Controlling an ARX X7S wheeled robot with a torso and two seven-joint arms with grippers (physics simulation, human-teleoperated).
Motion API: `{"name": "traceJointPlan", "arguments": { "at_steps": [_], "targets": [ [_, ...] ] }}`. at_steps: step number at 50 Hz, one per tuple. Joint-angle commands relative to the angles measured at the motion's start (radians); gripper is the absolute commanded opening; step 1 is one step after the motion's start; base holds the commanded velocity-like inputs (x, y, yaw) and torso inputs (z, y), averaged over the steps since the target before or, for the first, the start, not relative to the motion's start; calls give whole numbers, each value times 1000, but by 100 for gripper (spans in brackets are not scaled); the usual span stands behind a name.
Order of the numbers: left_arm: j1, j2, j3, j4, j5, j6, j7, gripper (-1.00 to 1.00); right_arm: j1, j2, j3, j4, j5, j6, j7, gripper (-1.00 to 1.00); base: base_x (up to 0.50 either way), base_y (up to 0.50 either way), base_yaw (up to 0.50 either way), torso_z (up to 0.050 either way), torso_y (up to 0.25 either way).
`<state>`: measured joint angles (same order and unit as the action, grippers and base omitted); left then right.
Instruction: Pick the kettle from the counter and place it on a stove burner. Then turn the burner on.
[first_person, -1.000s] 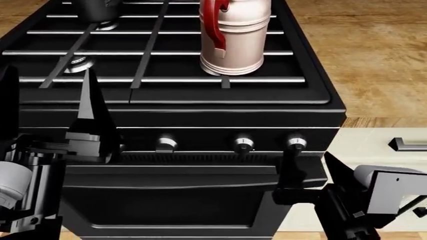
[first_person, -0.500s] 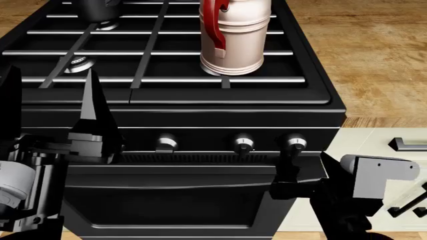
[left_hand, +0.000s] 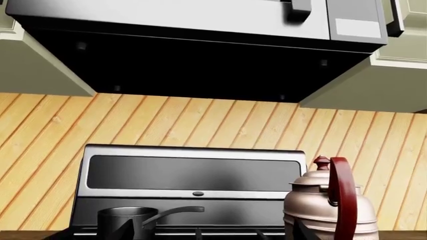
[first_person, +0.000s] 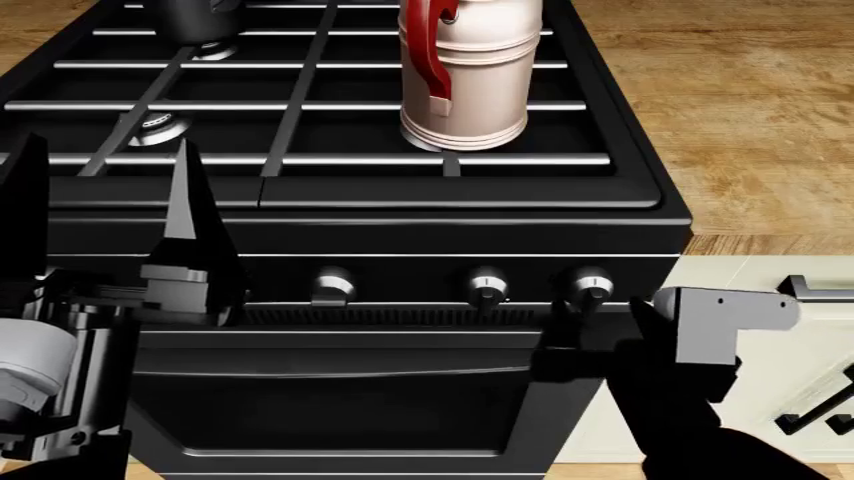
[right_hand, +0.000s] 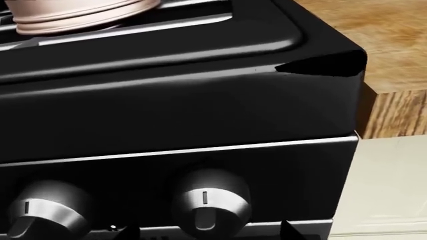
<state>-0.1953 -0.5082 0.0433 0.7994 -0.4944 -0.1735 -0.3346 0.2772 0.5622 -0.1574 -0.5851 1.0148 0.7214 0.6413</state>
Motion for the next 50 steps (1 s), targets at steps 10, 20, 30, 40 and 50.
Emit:
{"name": "traceJointPlan", "arguments": {
  "at_steps": [10, 20, 30, 40, 50],
  "targets": [
    [2, -5, 2, 3, -4, -1, -7, 100, 65, -20, -42, 68, -17, 21, -9, 100, 0, 0, 0, 0, 0],
    [0, -7, 7, 3, -2, 0, -8, 100, 65, -26, -57, 88, -32, 14, -22, -100, 0, 0, 0, 0, 0],
    [0, -9, 7, 5, -7, 1, -9, 100, 77, -26, -54, 84, -20, 22, -9, -100, 6, 0, 3, 0, -2],
    [1, -11, 5, 8, -11, 3, -12, 100, 69, -23, -55, 77, -22, 18, -4, -100, 6, 1, 4, 0, -2],
    [2, -12, 6, 3, -13, 10, -11, 100, 94, 16, -105, 26, -73, 64, 22, -100, 2, 1, 2, 0, -1]
  ]
}}
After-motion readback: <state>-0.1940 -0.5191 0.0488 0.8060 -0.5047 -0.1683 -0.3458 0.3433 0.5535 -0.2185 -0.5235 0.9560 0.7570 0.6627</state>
